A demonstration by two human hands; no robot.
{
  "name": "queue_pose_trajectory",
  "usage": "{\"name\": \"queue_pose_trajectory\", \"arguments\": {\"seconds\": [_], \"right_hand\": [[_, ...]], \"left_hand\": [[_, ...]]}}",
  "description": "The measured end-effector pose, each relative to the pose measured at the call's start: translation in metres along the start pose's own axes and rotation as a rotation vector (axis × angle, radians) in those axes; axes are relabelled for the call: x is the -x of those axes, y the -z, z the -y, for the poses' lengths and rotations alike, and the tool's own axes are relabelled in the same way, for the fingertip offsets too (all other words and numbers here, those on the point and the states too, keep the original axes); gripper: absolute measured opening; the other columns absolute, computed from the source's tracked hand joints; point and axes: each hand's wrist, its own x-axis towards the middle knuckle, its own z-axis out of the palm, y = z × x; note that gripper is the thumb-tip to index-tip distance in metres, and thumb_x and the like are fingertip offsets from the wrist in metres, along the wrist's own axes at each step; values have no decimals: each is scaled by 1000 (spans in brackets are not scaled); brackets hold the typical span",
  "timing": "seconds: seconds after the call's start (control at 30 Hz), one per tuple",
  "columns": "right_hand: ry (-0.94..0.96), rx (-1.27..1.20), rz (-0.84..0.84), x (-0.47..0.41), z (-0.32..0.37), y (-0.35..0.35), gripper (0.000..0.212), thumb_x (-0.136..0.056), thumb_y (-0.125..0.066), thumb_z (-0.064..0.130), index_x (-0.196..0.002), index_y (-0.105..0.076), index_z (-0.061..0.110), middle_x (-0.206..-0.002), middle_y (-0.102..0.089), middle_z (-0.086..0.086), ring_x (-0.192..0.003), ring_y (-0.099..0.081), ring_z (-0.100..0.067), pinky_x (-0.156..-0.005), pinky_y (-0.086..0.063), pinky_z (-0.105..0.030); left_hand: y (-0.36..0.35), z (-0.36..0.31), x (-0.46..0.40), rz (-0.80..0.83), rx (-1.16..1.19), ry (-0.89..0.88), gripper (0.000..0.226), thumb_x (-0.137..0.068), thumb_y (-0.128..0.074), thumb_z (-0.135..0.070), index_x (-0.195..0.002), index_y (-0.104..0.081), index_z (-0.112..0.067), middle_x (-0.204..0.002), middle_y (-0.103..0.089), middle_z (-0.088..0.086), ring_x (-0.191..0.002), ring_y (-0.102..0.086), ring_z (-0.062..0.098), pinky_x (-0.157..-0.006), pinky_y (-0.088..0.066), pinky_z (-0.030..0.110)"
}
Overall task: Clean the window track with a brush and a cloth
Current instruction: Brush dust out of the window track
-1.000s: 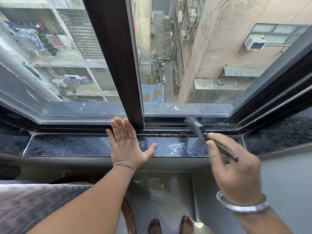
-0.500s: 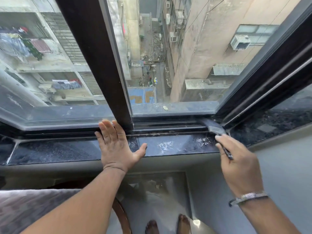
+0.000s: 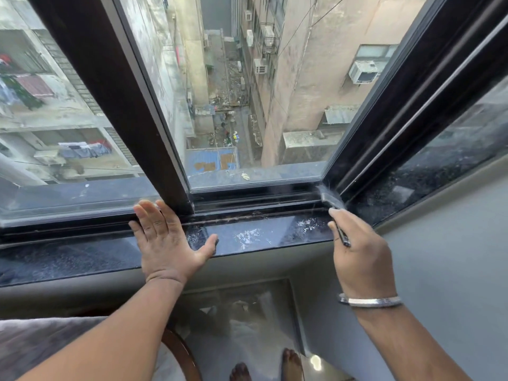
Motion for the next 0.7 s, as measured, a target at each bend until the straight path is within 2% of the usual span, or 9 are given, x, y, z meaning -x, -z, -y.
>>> {"name": "queue_pose_trajectory", "arguments": {"seconds": [0.1, 0.2, 0.3, 0.4, 0.47, 0.57, 0.63, 0.7], "right_hand": [[47, 3, -47, 6, -2, 5, 30, -87, -68, 4, -116, -70, 11, -118, -71, -10, -109, -68, -25, -91, -50, -30], [137, -73, 60, 13, 13, -5, 40, -81, -71, -4, -117, -70, 12, -121, -70, -7, -113, -66, -17, -96, -50, -29], [75, -8, 98, 7, 15, -10, 43, -78, -72, -7, -116, -70, 13, -118, -71, -5, -106, -69, -23, -84, -58, -39], [0, 80, -25, 1, 0, -3, 37, -80, -71, -5, -113, -71, 10, -114, -73, -10, -98, -71, -28, -75, -58, -36], [40, 72, -76, 5, -1, -1, 37, -80, -71, -5, -114, -71, 10, -116, -72, -10, -102, -70, -25, -83, -53, -32], [143, -19, 58, 13, 14, -9, 45, -79, -70, -7, -119, -69, 13, -122, -69, -7, -113, -66, -18, -93, -53, -31], [126, -2, 122, 12, 17, -13, 44, -79, -70, -6, -118, -69, 14, -121, -70, -5, -111, -67, -20, -86, -57, -38], [42, 62, 77, 7, 9, -10, 39, -81, -69, -4, -116, -69, 13, -119, -71, -6, -103, -70, -27, -78, -59, -40]], "left_hand": [[-2, 0, 1, -10, 6, -3, 130, -67, -41, -83, -153, 16, -4, -159, 32, 16, -149, 24, 36, -121, 9, 55], [-3, 1, 1, -10, 6, 3, 130, -67, -42, -82, -154, 13, -3, -159, 32, 16, -149, 23, 36, -121, 7, 57], [-3, 2, 1, -14, -1, 2, 130, -67, -42, -82, -154, 13, -3, -159, 31, 17, -149, 21, 37, -121, 7, 57], [-2, 1, 0, -19, -8, 5, 130, -67, -41, -82, -154, 14, -3, -160, 26, 21, -149, 21, 37, -121, 8, 56], [-1, 0, 1, -17, -18, 8, 130, -67, -41, -82, -154, 13, -2, -161, 21, 23, -150, 20, 37, -121, 8, 55], [1, 0, 0, -16, -28, 7, 129, -68, -41, -82, -153, 12, -2, -161, 21, 23, -150, 20, 37, -121, 10, 54], [1, -1, 0, -16, -29, 8, 129, -68, -40, -82, -153, 12, -2, -161, 20, 23, -149, 21, 37, -121, 10, 54], [2, -2, 0, -13, -21, 15, 129, -67, -40, -82, -154, 11, -1, -160, 18, 24, -149, 22, 36, -121, 10, 54]]}}
